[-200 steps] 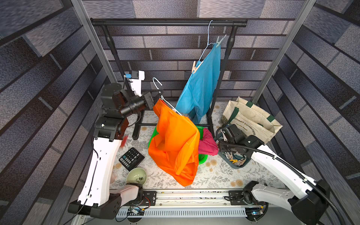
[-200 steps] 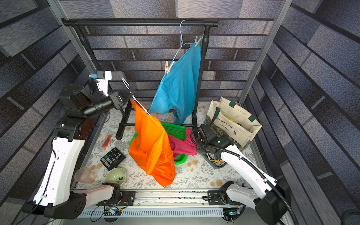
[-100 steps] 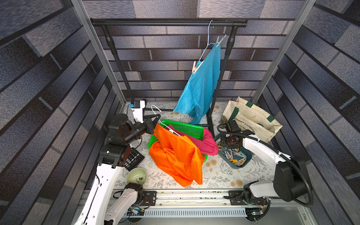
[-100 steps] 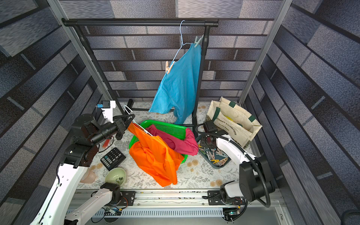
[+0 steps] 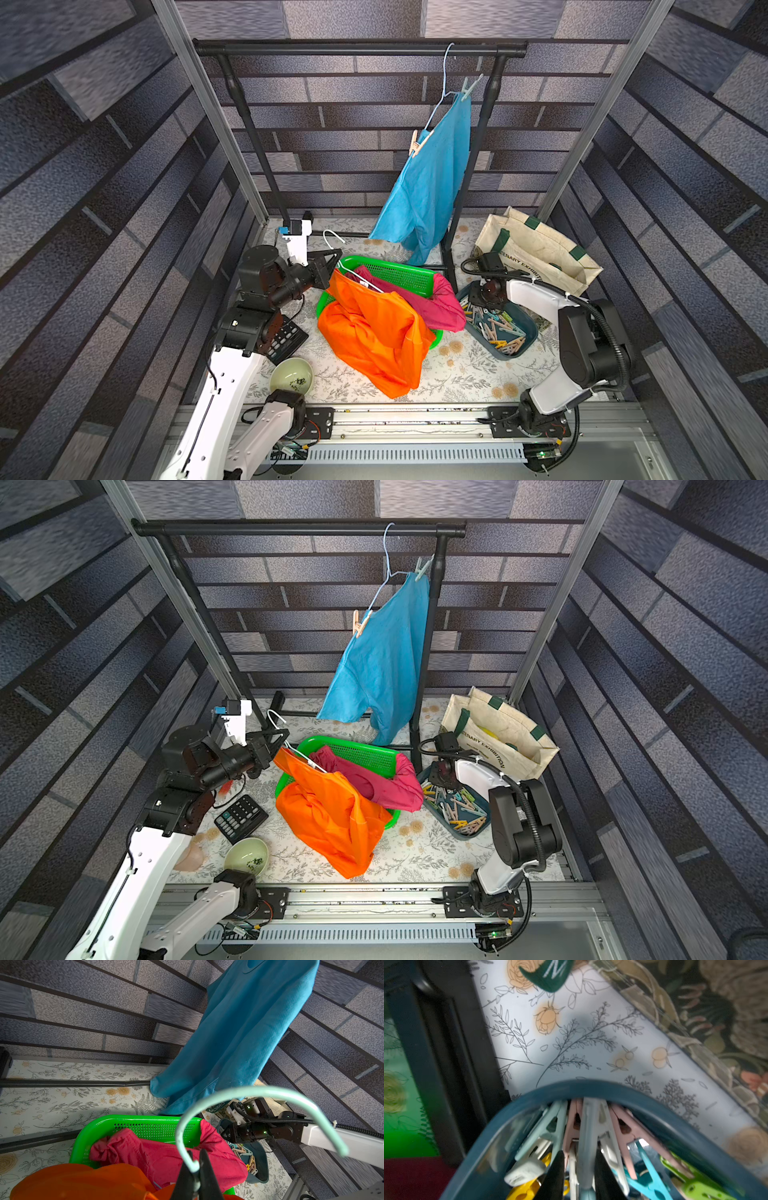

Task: Use clothespins to secure the t-shirt on both sides of the hanger
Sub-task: Pick up the clothespin from the storage box, then place the clothespin at the center of the board.

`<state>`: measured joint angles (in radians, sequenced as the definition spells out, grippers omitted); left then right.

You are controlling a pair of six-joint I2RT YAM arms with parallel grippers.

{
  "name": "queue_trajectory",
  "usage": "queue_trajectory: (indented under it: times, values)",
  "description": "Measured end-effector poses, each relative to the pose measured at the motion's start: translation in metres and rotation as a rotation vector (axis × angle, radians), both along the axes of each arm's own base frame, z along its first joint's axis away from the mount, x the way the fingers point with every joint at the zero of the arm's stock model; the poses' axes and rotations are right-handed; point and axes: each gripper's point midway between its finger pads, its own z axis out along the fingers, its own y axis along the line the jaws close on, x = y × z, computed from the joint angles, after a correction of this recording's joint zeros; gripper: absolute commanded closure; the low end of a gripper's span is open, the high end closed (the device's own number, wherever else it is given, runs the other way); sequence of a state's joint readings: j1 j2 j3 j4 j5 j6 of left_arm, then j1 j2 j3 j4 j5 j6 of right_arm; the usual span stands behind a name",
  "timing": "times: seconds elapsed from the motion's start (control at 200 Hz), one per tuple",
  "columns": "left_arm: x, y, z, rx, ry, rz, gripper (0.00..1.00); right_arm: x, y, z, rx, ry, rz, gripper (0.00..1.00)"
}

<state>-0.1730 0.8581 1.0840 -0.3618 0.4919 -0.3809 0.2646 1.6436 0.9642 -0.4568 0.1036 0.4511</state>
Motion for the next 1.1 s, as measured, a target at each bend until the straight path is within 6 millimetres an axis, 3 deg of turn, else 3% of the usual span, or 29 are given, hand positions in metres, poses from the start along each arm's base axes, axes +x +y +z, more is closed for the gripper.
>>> queue_trajectory:
  times: [0.286, 0.576, 0.742, 0.852, 0.967, 1.097]
  values:
    - [0.001, 0.001, -0.001, 0.0, 0.003, 0.005, 1.0, 0.005, -0.001, 0.004, 0.007, -0.027, -0.003, 0.98]
    - [0.008, 0.002, -0.005, 0.0, 0.015, 0.012, 1.0, -0.02, -0.002, 0.059, 0.062, -0.156, 0.023, 1.0]
    - [0.01, 0.007, -0.005, 0.003, 0.014, 0.037, 1.0, -0.062, 0.011, 0.086, 0.108, -0.172, 0.104, 1.0]
    - [0.013, 0.012, -0.005, 0.002, 0.016, 0.062, 1.0, -0.103, 0.055, 0.096, 0.152, -0.142, 0.283, 1.0]
    - [0.014, 0.013, -0.004, -0.006, 0.016, 0.07, 1.0, -0.149, 0.092, 0.084, 0.177, -0.056, 0.425, 1.0]
    - [0.013, 0.014, -0.001, -0.011, 0.005, 0.074, 1.0, -0.188, 0.106, 0.062, 0.151, 0.044, 0.489, 1.0]
